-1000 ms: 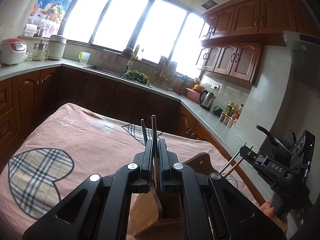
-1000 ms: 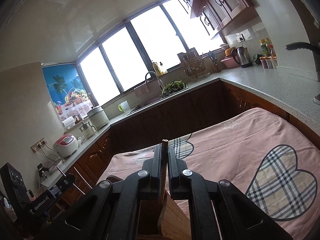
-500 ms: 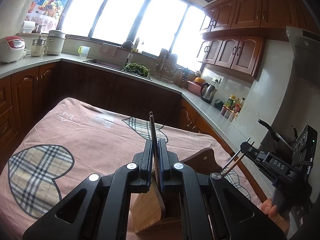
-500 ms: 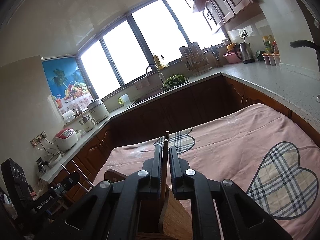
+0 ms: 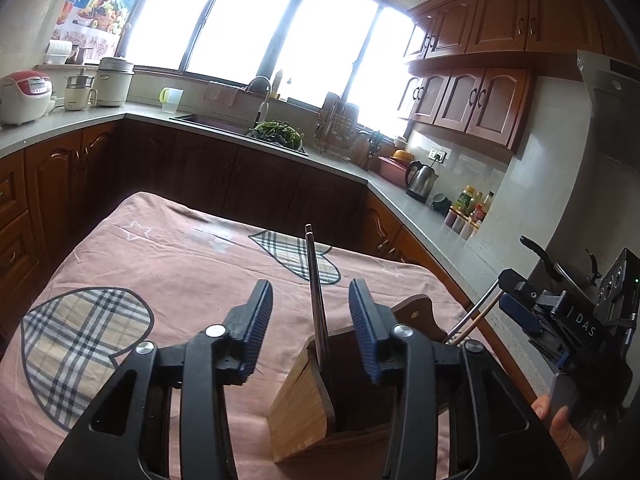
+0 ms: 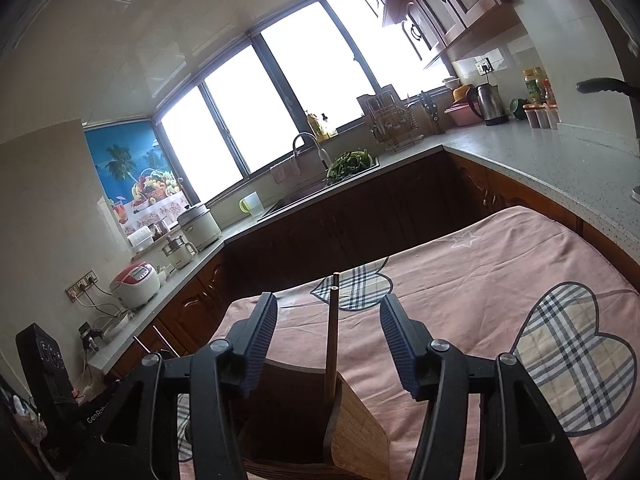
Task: Organize utensils
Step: 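Lower both chopsticks into the caddy and open both tools, then move both open tools back to the utensil pile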
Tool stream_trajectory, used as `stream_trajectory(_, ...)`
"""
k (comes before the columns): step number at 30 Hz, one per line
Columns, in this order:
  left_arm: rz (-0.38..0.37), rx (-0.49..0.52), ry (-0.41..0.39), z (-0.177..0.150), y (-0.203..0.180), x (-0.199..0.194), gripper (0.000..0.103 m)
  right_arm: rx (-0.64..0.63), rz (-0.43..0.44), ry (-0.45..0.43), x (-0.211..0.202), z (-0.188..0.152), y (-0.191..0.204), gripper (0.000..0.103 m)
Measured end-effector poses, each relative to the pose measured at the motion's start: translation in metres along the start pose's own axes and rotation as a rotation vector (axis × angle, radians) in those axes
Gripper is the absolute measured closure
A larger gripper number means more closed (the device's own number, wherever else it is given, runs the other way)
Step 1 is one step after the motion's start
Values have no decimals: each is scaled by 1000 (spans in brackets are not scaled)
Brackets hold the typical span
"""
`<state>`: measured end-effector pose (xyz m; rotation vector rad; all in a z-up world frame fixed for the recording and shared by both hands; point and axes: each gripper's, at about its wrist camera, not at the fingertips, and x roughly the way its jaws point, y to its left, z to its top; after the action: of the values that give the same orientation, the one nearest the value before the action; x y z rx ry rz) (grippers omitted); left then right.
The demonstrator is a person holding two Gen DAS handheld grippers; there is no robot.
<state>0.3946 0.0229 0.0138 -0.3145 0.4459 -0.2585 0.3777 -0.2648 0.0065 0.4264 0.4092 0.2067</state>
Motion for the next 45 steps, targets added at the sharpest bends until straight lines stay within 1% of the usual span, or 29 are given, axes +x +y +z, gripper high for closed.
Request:
stream_trajectory(1,0,-1,-1,0,0,-2,54,5,4,0,-1,1,-1,37)
stream_trajectory(2,1,-4,1,0,0,-3,49,12,7,0,-2,1,-2,35)
stream_trajectory(3,4,-8,4,0,1,-5,35,18,8,-1,-4,2,-3,32)
stream_trajectory(4,6,-13,1,0,1,-8,27,25,10,-1,-6,2,-3,30)
stream_trajectory(5,5,-18,-5,-1,2,-12,26,31,16,0,-8,3,-4,28)
stream_trajectory(6,4,-19,-5,-1,2,-15,23,37,24,1,-11,3,-5,23)
stream_trajectory(7,8,-21,2,-2,2,-19,13,42,30,1,-14,3,-5,16)
stream_trajectory(8,12,-24,6,-3,3,-23,10,43,37,-1,-19,3,-5,13)
stream_trajectory(9,12,-27,4,-4,3,-27,8,40,43,-5,-23,2,-4,9)
stream_trajectory(13,19,-40,35,-13,5,-44,6,22,50,-3,-45,-3,1,5)
stream_trajectory(22,22,-65,126,-48,5,-87,6,5,38,35,-96,-18,1,5)
stream_trajectory(26,7,-80,151,-61,5,-104,6,-46,1,42,-117,-32,4,5)
stream_trajectory(31,6,-79,176,-74,2,-121,6,-29,9,74,-136,-47,-2,5)
stream_trajectory(42,9,-76,228,-105,-2,-143,6,-17,2,112,-176,-82,-8,5)
stream_trajectory(45,9,-72,248,-114,-2,-146,6,-32,-27,129,-184,-93,-9,5)
